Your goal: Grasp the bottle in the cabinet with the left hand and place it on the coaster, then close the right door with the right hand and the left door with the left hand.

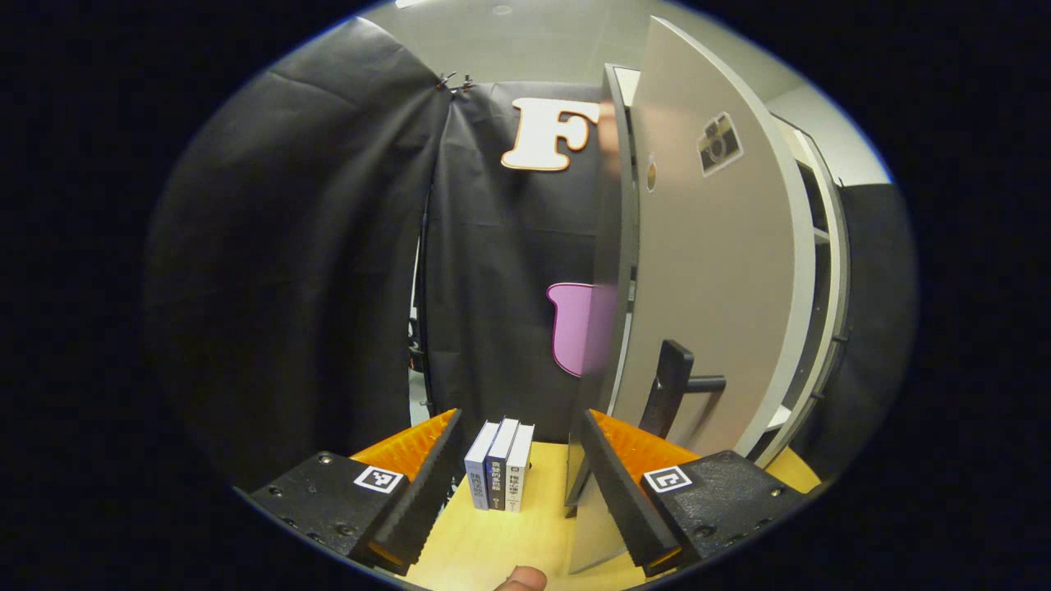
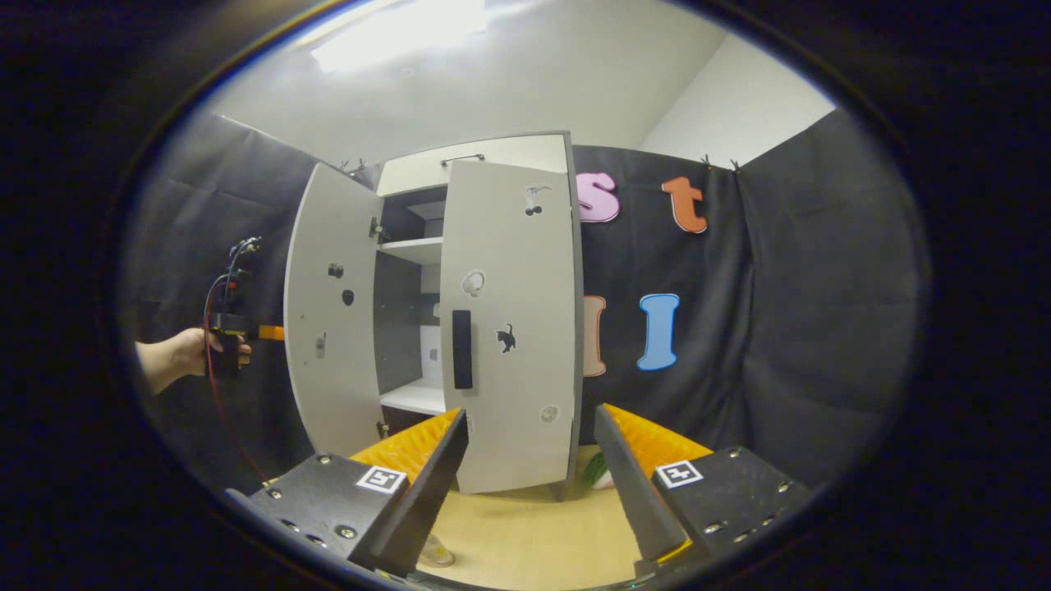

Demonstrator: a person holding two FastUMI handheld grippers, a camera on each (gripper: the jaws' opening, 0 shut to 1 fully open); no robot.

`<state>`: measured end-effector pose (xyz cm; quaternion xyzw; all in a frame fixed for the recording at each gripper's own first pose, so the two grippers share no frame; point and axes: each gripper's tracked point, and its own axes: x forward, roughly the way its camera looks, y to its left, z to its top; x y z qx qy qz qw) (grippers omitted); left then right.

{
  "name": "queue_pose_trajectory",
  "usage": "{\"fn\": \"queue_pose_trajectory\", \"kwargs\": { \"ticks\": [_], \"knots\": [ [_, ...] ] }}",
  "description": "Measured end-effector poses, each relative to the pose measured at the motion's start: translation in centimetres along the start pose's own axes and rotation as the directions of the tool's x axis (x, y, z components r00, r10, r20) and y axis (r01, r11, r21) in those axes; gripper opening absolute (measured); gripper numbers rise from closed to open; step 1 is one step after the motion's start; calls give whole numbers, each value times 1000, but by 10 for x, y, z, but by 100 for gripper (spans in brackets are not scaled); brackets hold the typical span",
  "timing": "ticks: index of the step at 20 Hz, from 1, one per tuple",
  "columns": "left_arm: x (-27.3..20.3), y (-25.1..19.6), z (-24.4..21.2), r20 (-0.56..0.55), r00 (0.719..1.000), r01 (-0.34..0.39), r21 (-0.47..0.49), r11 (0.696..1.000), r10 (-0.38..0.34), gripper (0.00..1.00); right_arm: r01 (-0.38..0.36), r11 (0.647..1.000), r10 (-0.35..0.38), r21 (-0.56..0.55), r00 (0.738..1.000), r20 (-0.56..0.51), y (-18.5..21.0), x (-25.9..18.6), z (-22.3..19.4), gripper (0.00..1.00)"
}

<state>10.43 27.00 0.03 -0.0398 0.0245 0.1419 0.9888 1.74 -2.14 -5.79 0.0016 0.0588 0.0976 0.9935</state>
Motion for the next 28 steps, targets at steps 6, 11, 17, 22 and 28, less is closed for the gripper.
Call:
{"fn": "queue_pose_trajectory", "kwargs": {
  "ticks": [6,11,17,22,28],
  "knots": [
    [-7,-29,2,20,1000,1,59,998,-2,94,13,999,-14,35,999,43,-3,-23,10,95],
    [-9,-41,3,22,1000,9,75,997,-11,94,6,998,-9,54,999,51,1,-27,1,95],
    [-1,-51,9,31,999,10,81,997,-13,94,54,996,-57,75,998,33,-3,-5,-9,99],
    [4,-76,6,30,997,69,80,994,-72,94,4,994,-8,114,999,40,31,15,-6,97],
    [15,-100,5,37,996,75,78,994,-78,94,-23,998,21,54,999,33,60,36,-2,97]
  ]
}}
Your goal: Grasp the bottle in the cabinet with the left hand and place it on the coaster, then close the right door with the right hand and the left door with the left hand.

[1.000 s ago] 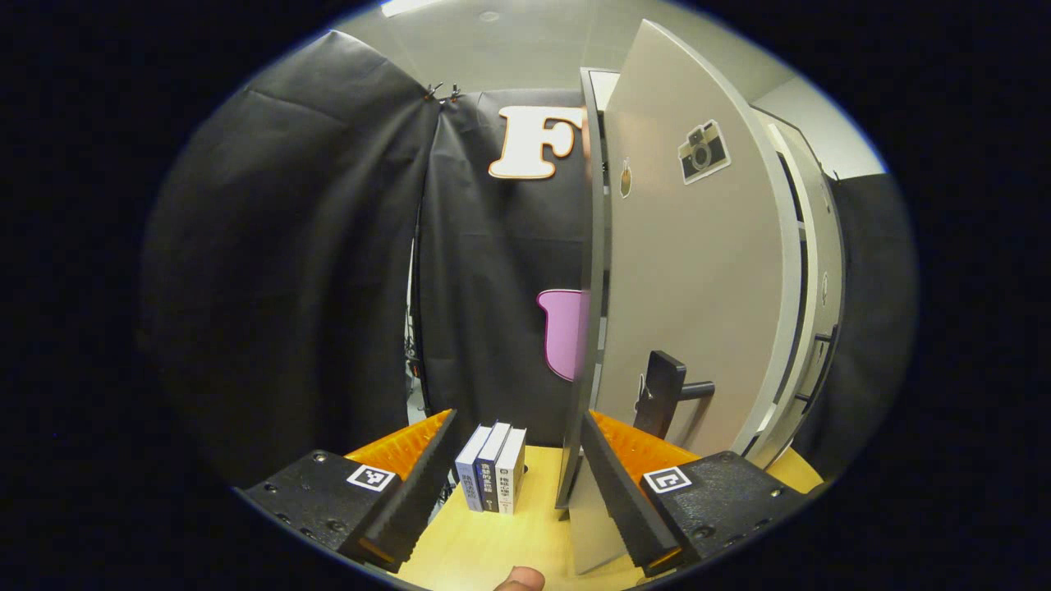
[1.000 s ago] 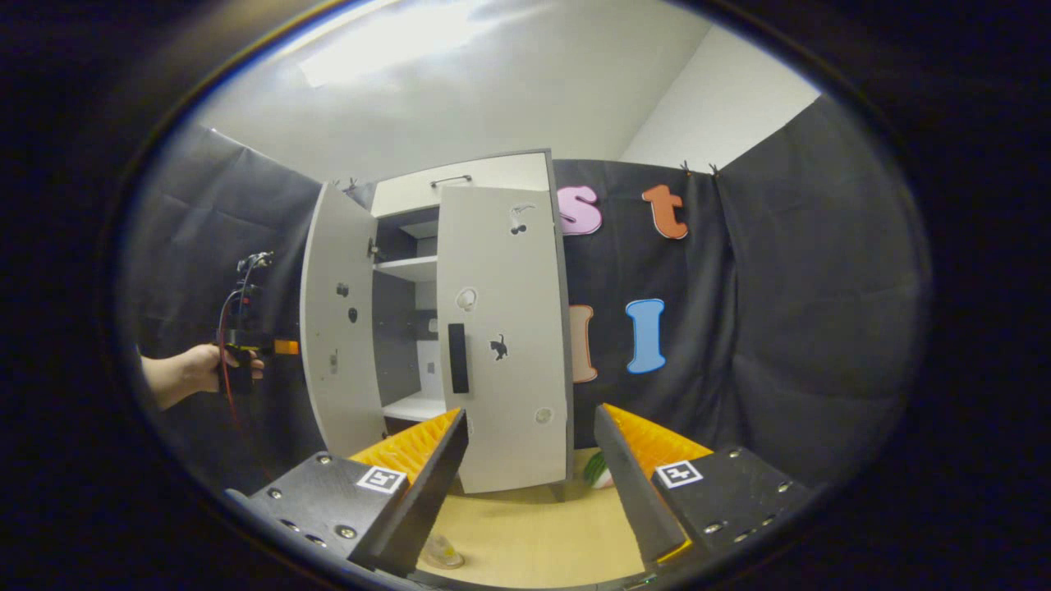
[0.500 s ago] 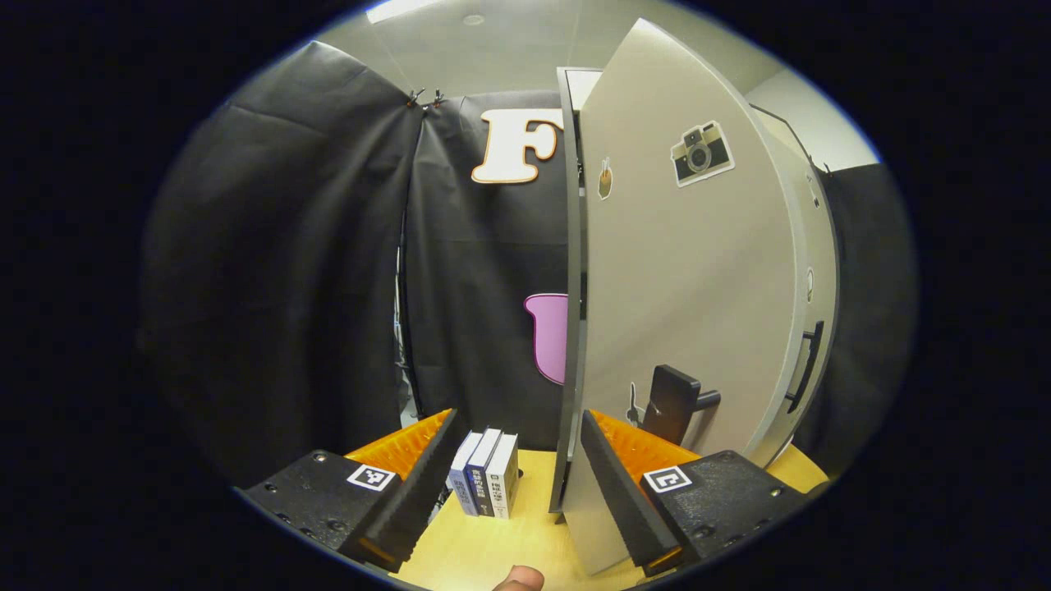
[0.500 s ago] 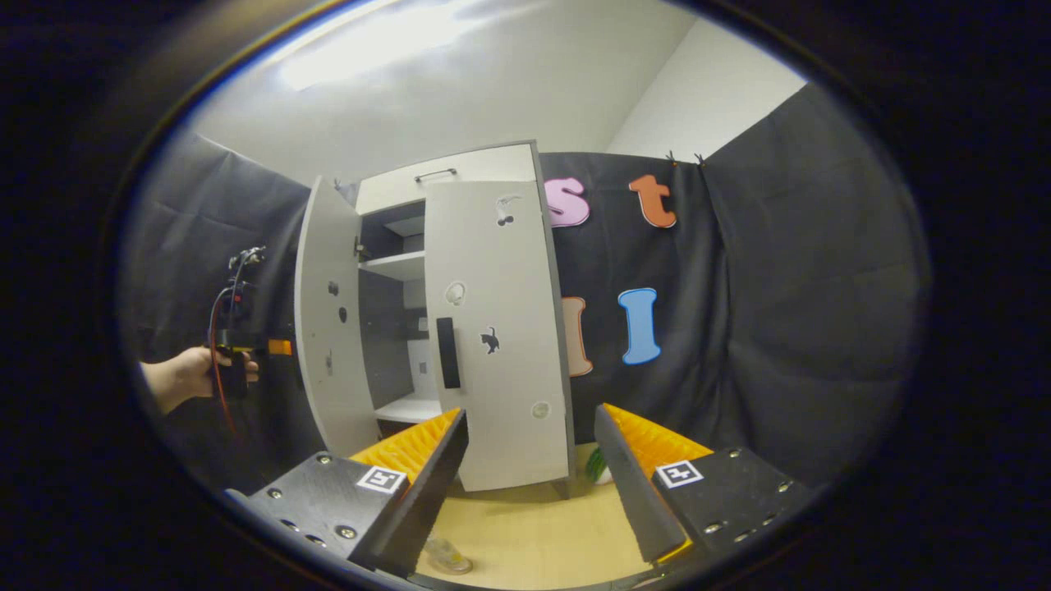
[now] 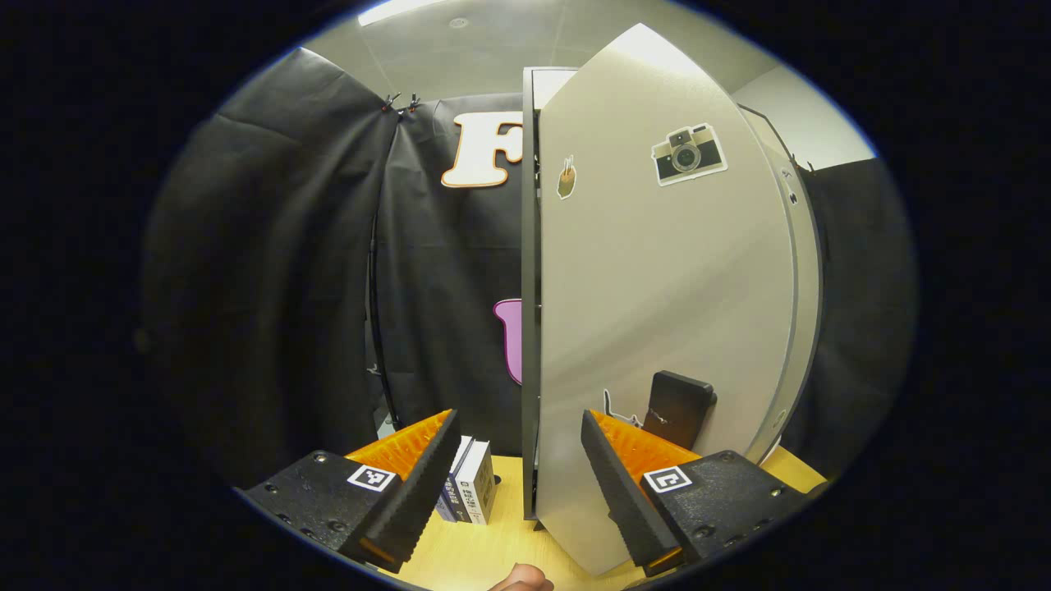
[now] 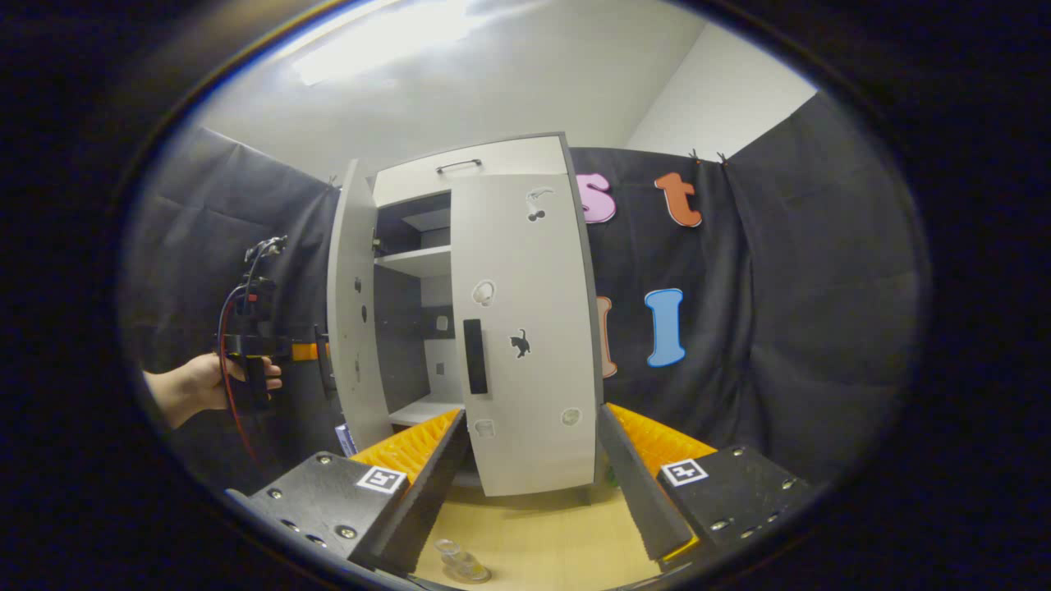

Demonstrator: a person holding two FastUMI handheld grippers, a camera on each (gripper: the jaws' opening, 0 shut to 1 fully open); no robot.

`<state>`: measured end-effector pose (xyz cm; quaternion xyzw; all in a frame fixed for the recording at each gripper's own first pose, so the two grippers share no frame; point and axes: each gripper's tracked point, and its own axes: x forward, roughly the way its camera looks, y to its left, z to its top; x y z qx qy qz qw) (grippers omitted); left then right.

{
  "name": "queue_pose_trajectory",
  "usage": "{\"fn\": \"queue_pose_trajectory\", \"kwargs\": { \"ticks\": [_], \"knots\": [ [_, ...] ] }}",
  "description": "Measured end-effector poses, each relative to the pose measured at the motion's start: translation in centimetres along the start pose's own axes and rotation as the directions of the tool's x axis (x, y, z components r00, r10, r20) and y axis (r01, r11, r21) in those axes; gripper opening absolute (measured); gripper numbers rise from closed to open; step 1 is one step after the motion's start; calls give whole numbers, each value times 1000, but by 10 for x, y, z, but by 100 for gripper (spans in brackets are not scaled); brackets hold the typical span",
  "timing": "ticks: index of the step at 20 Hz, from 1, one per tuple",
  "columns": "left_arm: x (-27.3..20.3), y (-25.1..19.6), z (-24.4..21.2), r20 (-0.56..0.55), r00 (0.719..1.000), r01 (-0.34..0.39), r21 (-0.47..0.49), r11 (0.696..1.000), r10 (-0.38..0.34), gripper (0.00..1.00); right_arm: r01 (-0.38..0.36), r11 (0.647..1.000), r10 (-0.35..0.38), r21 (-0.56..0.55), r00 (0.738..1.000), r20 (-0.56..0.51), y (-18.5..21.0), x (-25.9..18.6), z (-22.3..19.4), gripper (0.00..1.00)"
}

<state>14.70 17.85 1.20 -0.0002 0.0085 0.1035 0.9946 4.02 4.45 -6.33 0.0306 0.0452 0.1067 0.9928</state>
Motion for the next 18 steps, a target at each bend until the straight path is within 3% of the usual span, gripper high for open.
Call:
{"fn": "queue_pose_trajectory", "kwargs": {
  "ticks": [3,4,6,7,10,11,13,18],
  "knots": [
    [12,-14,0,-3,999,42,-20,999,-43,94,-22,1000,22,-4,1000,0,8,5,-2,97],
    [15,-25,0,-3,998,59,-17,998,-59,89,-16,1000,16,-3,1000,-5,7,6,-2,97],
    [17,-45,0,-7,997,82,-9,997,-82,94,-2,1000,3,6,1000,-21,5,6,-4,97],
    [20,-55,1,-3,995,99,-7,995,-99,89,5,1000,-4,7,1000,-28,3,7,-4,97],
    [25,-83,1,6,991,134,-11,991,-134,100,33,999,-34,-11,999,-35,-7,4,-1,97],
    [23,-89,-1,6,990,141,-17,990,-141,96,39,999,-39,-19,999,-37,-9,3,-1,97],
    [16,-100,-5,-5,988,154,-29,988,-155,100,51,998,-52,-25,998,-27,-13,-3,5,100],
    [-36,-118,-5,0,982,191,-19,981,-191,97,57,998,-57,-1,998,-18,-9,-27,16,97]
  ]
}}
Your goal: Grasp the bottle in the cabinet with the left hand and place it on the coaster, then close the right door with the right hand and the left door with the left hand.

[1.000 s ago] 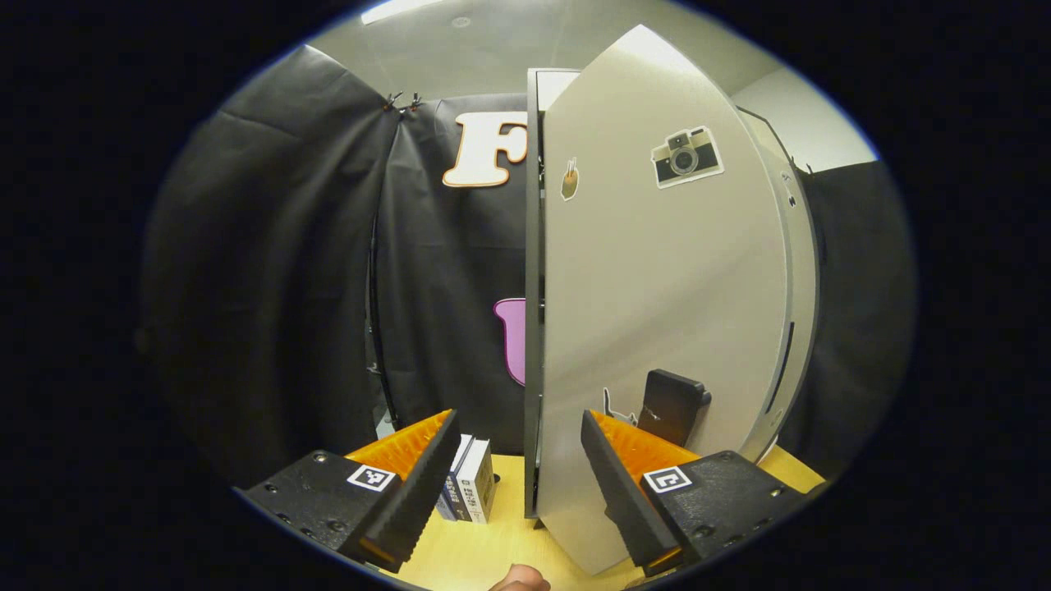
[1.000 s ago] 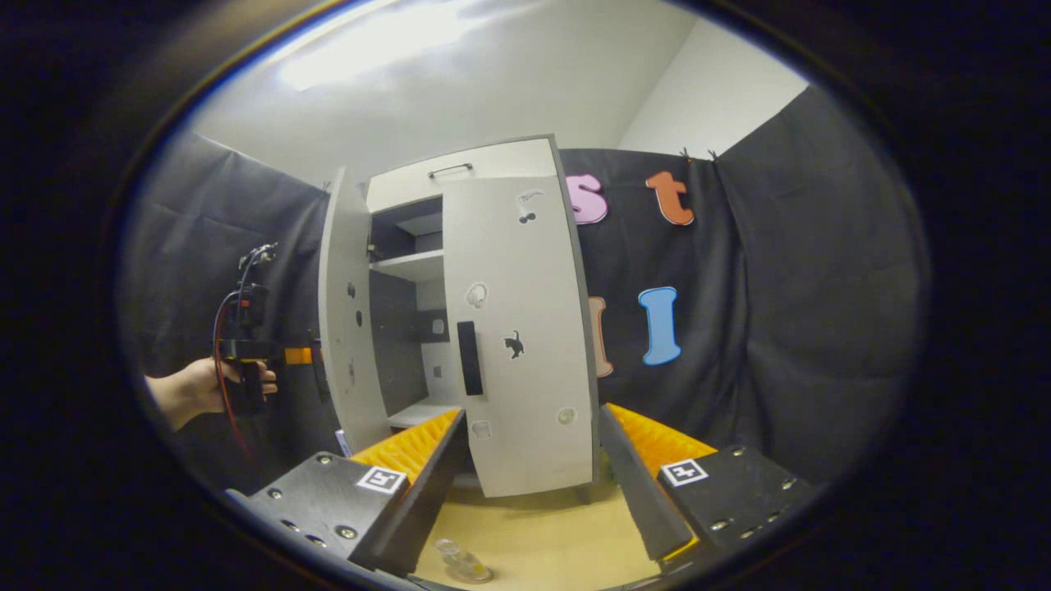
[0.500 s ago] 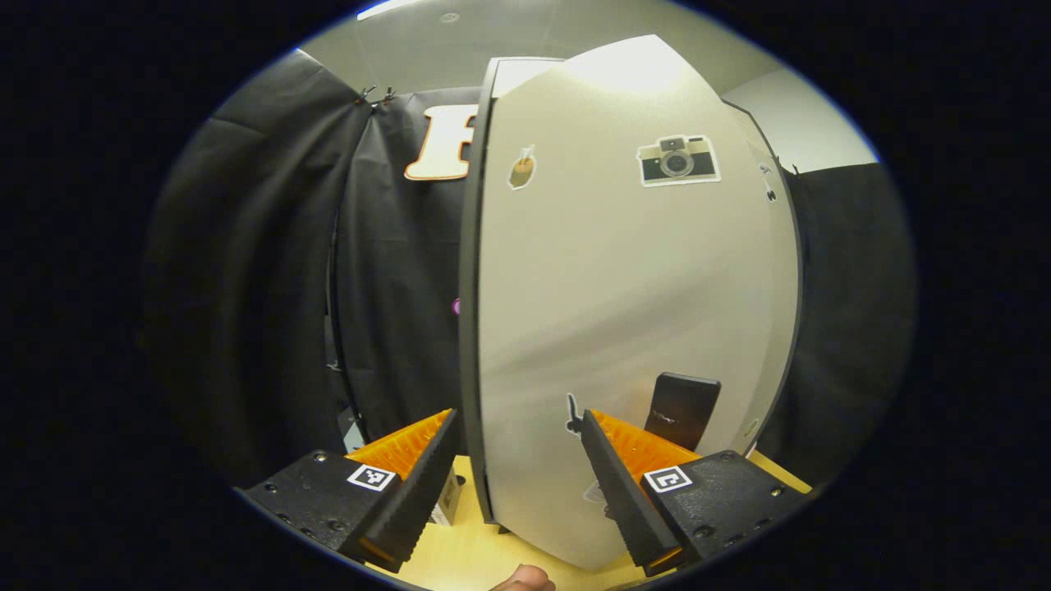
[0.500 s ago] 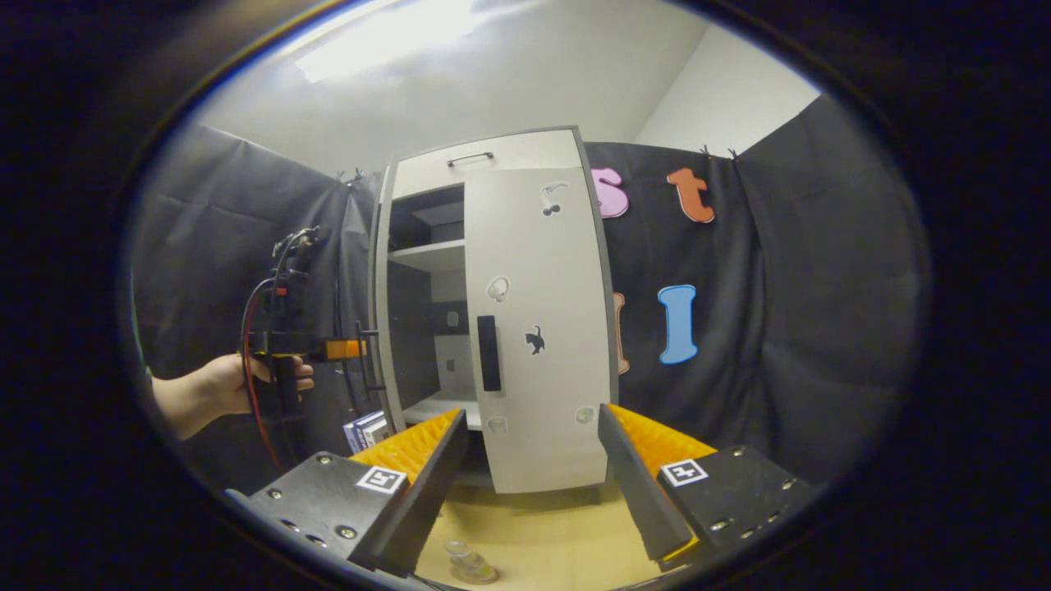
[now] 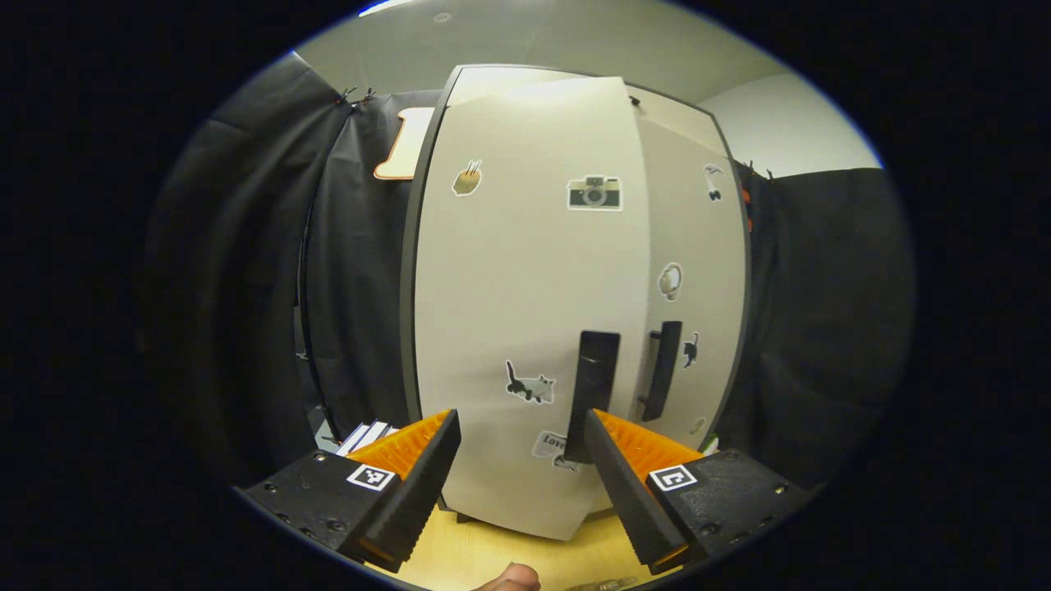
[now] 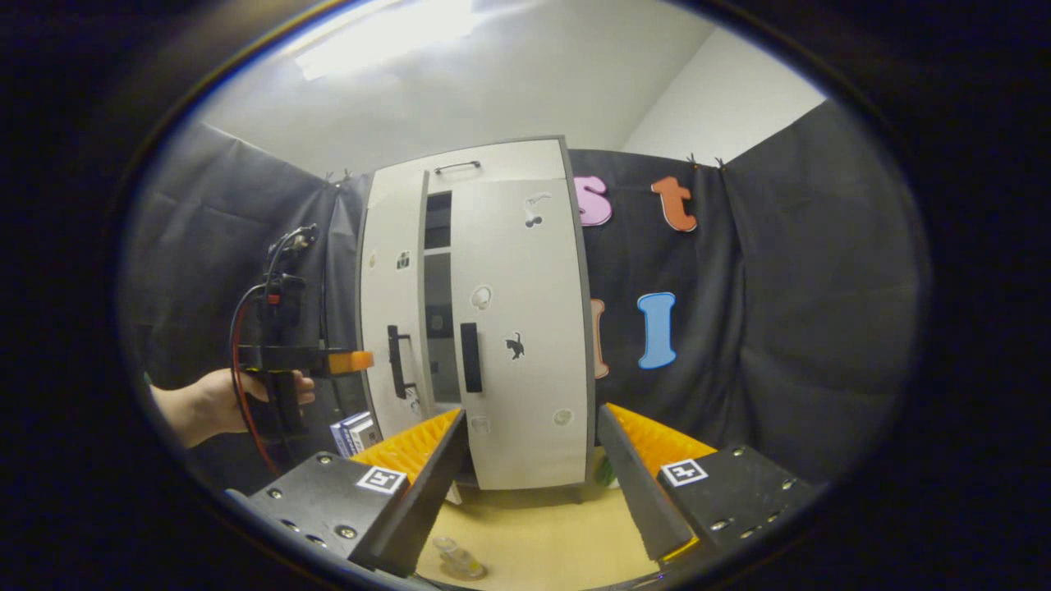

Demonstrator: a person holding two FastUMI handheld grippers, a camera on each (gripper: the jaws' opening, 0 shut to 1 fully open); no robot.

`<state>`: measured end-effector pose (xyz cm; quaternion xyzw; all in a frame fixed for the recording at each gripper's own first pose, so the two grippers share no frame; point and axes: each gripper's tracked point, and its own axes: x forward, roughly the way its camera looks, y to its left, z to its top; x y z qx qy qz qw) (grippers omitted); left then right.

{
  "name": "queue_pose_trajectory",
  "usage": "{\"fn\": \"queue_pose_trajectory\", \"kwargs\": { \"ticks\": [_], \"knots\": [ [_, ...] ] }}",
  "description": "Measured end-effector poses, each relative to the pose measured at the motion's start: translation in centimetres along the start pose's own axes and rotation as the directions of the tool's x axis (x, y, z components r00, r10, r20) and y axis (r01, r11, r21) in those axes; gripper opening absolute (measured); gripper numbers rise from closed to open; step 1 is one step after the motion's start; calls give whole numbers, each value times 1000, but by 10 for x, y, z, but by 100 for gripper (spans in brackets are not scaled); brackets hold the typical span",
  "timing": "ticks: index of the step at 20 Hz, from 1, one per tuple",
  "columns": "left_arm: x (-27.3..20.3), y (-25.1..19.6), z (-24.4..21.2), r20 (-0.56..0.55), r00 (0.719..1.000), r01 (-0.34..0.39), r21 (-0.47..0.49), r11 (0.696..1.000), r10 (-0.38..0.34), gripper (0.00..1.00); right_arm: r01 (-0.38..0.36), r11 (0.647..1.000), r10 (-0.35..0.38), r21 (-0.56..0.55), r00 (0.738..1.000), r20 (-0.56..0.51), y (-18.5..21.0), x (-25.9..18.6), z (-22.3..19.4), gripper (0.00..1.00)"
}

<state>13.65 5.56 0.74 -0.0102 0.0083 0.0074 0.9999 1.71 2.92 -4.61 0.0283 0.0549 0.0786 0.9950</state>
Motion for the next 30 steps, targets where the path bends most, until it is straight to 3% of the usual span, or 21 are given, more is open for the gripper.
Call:
{"fn": "queue_pose_trajectory", "kwargs": {
  "ticks": [4,7,15,24,28,30],
  "knots": [
    [-48,-17,-3,33,999,28,56,998,-30,97,-9,1000,9,15,1000,14,3,-34,-2,97],
    [-70,-28,-7,44,997,58,42,997,-60,96,6,1000,-6,8,1000,1,2,-52,-9,97],
    [-82,-26,4,75,984,158,33,987,-160,96,55,996,-55,66,998,-6,15,-46,1,97],
    [-79,29,9,68,992,106,-5,994,-105,96,127,992,-127,-6,992,-9,14,-5,9,97],
    [-82,47,-6,-6,996,88,2,996,-88,96,177,984,-177,-16,984,12,9,9,17,97],
    [-81,51,-4,2,996,92,-13,996,-92,97,167,986,-166,-28,985,35,20,19,23,97]
  ]
}}
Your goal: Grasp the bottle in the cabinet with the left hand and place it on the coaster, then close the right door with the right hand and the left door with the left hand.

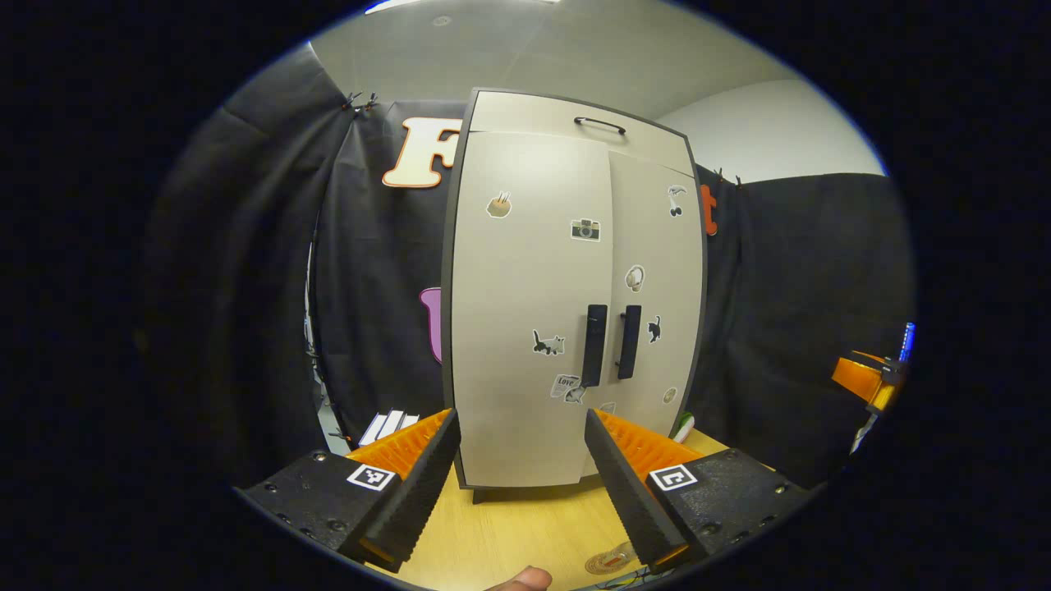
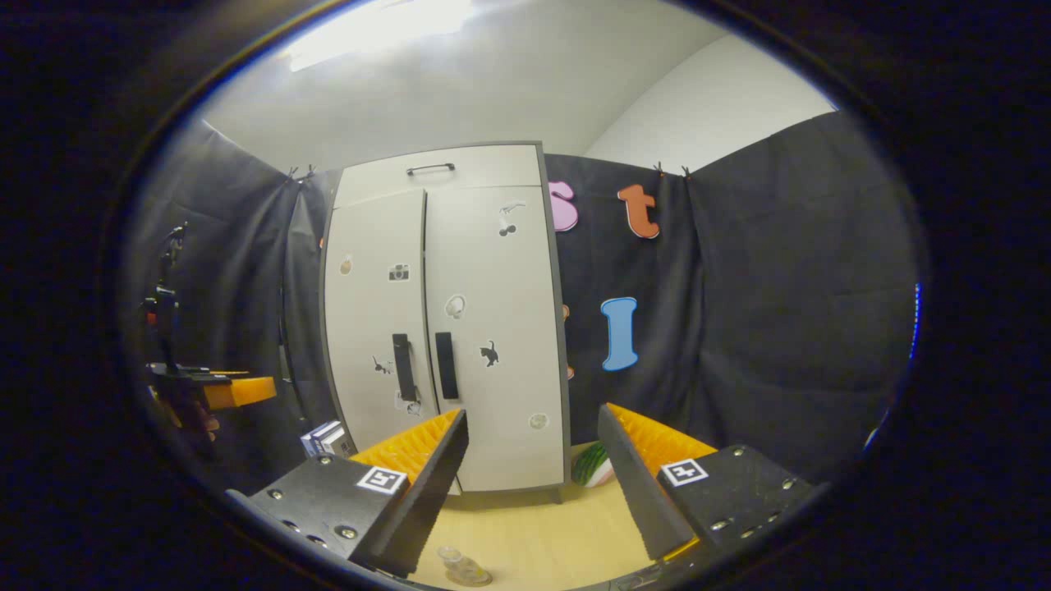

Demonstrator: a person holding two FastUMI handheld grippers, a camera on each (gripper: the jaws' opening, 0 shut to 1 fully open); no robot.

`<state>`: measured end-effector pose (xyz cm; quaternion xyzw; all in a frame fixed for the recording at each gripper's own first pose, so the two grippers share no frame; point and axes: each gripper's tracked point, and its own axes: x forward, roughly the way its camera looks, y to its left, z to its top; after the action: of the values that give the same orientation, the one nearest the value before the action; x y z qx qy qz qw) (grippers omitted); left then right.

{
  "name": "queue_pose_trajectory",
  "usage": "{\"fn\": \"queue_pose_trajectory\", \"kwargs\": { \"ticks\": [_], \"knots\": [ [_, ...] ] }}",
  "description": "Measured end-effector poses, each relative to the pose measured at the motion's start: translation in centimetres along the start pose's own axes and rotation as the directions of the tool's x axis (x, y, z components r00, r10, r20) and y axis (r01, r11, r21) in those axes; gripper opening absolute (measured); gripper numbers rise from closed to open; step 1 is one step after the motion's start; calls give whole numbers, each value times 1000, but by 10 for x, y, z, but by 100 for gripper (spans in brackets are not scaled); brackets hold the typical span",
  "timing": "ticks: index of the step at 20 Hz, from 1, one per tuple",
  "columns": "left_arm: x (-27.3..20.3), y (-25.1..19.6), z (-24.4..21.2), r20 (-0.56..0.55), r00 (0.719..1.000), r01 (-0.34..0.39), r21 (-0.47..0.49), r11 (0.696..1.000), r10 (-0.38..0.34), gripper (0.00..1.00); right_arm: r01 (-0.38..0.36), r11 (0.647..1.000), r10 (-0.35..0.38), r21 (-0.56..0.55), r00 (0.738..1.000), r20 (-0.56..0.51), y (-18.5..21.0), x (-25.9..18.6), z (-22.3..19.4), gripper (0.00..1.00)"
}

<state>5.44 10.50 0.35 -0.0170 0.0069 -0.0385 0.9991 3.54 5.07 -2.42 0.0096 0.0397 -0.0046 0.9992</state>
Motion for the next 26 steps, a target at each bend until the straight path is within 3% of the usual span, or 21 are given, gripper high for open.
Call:
{"fn": "queue_pose_trajectory", "kwargs": {
  "ticks": [3,10,20,26],
  "knots": [
    [1,7,11,24,1000,-18,2,1000,18,94,-40,999,40,-16,999,7,19,11,1,97],
    [8,13,25,45,999,-10,6,1000,10,96,-102,993,104,-63,994,33,57,31,0,97],
    [15,1,4,15,998,65,-53,996,-64,96,-103,992,107,-77,993,46,69,56,1,97],
    [26,-1,14,61,998,13,-46,999,-11,100,-112,989,117,-92,992,44,61,73,-2,97]
  ]
}}
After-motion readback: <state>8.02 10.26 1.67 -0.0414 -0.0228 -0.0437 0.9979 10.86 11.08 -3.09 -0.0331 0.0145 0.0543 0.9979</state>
